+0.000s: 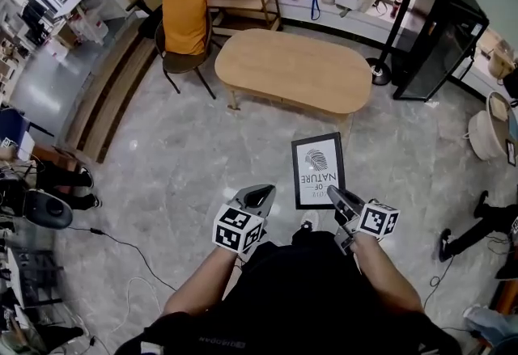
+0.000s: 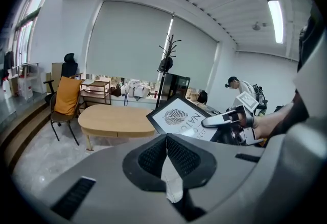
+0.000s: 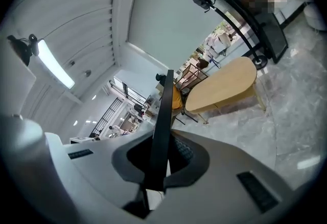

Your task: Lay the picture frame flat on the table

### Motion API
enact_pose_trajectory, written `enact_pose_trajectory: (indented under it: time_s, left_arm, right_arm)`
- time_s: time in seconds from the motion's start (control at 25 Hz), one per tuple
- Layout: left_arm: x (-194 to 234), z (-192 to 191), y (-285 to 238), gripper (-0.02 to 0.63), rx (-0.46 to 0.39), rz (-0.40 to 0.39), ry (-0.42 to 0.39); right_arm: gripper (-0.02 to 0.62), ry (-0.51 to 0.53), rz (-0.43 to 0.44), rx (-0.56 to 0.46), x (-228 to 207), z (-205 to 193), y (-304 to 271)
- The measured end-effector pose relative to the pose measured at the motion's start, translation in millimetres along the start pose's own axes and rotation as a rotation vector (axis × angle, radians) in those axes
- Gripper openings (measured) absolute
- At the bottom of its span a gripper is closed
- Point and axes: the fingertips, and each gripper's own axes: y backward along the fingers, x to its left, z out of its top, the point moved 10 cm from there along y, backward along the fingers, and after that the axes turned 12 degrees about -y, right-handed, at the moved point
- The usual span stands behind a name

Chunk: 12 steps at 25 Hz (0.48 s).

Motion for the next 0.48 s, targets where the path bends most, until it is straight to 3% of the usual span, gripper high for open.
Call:
enact_pose_trajectory:
  time_s: [0.2, 0.48]
  left_arm:
    - [40, 44, -62, 0.005, -0.031, 0.008, -0.023]
    - [80, 67, -114, 0.005, 0.02, -0.052, -0.009]
  right_arm:
    - [0.018, 0.031, -0.002, 0.002, -18, 74, -29]
    - [0.018, 0.001, -0.02, -0.006, -30, 119, -59]
